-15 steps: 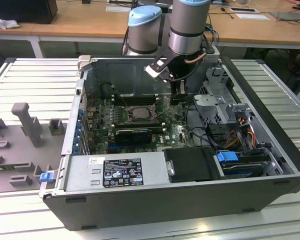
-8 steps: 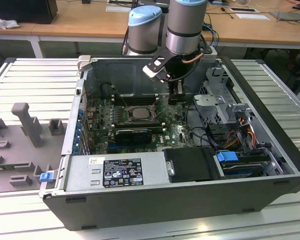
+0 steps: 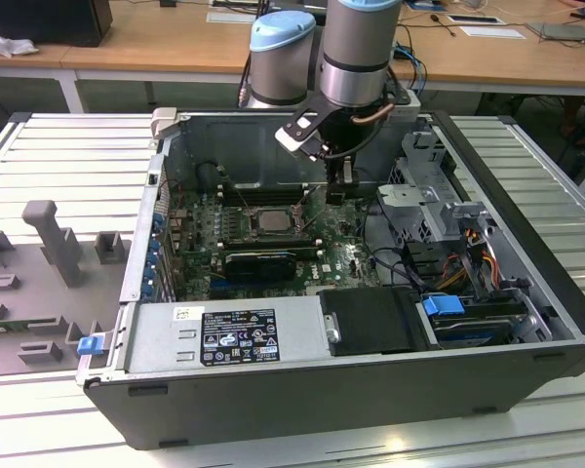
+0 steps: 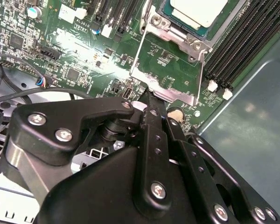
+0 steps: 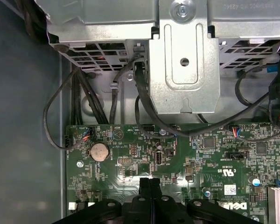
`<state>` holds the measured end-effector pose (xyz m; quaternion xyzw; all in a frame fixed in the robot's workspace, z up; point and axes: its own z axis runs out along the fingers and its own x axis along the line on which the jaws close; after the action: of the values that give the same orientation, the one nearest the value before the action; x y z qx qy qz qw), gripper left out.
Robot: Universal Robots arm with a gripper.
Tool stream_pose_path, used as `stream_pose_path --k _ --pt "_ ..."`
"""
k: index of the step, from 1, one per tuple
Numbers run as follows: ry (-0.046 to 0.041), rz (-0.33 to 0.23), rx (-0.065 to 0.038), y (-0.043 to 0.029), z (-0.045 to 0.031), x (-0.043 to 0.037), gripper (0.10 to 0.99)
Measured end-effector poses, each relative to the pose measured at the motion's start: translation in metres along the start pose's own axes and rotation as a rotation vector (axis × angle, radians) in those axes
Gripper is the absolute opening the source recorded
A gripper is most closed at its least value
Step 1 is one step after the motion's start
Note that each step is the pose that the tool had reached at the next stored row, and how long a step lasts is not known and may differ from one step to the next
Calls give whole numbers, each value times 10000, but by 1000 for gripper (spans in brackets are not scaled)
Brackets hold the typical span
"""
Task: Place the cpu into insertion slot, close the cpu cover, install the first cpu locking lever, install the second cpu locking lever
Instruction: 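Close the cpu cover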
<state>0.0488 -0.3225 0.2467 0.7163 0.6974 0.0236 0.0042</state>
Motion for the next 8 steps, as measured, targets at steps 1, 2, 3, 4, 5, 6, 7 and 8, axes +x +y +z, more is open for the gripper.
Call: stream_pose_path --k 1,2,3,4,5,6,7,8 --pt "5 0 0 -3 0 0 106" --pt "6 1 0 -6 0 0 106" --pt "7 1 0 -9 -1 0 106" --pt "7 0 0 -12 -1 0 106" --pt "7 0 0 -14 -2 -1 106" --pt "8 0 0 -18 -2 -1 106" --pt "8 0 1 -21 -2 -1 106" --pt "7 0 1 -25 -3 -1 106"
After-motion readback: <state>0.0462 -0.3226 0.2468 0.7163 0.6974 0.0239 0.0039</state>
